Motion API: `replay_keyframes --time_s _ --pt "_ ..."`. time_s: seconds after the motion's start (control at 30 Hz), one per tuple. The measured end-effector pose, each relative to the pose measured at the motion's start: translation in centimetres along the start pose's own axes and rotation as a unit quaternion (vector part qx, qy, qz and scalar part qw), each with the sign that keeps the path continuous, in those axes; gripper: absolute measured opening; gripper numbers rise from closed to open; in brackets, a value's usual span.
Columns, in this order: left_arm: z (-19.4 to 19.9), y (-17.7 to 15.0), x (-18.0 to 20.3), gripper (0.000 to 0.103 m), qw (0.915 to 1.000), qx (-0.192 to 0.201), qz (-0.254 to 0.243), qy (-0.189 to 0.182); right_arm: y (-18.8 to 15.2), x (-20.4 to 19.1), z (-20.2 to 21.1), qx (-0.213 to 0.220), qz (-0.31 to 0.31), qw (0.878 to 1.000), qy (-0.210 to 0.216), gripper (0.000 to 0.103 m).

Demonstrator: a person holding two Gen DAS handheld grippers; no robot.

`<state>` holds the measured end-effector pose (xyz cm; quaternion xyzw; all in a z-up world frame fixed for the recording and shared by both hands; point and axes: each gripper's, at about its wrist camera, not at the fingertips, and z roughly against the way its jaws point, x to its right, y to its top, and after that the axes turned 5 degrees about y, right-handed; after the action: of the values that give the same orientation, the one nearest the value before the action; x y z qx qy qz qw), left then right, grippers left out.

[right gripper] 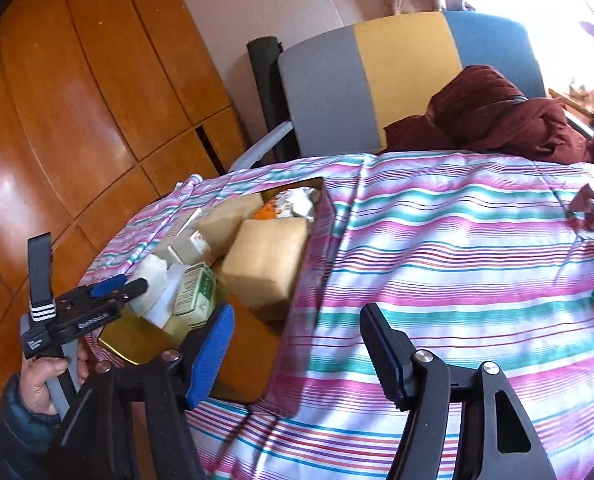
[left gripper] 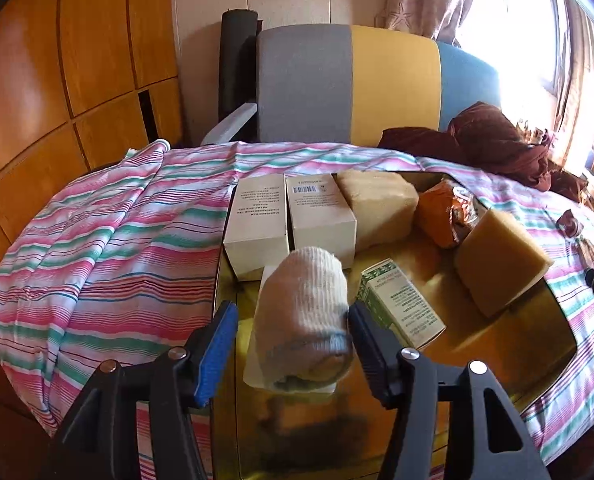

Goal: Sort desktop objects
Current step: 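Open both tools to drop the sock and green box into the tray, then move both tools back toward the remaining items on the bed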

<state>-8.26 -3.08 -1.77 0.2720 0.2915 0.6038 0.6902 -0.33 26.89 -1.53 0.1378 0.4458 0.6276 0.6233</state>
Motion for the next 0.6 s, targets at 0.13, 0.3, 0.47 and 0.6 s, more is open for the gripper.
replay_keyframes --time_s 0.13,0.3,0.47,0.6 --pt "0.3 0.1 0.2 0.060 1.0000 0.006 -0.004 0.003 -0.4 2.4 1.1 0.008 -0.025 0.999 -0.025 0.067" --pt "1.4 0.3 0.5 0.060 0.9996 0.029 0.005 -0.001 -1.0 5.3 2.3 0.013 -0.053 0.997 -0.053 0.068" --pt "2.3 0.2 1.1 0.060 0.9988 0.048 0.010 0.001 -2.2 7.7 3.2 0.012 -0.077 0.994 -0.074 0.069" --pt "2.0 0.1 1.2 0.060 0.9991 0.040 0.012 0.008 -3.1 9.4 4.0 0.015 -0.094 0.992 -0.087 0.069"
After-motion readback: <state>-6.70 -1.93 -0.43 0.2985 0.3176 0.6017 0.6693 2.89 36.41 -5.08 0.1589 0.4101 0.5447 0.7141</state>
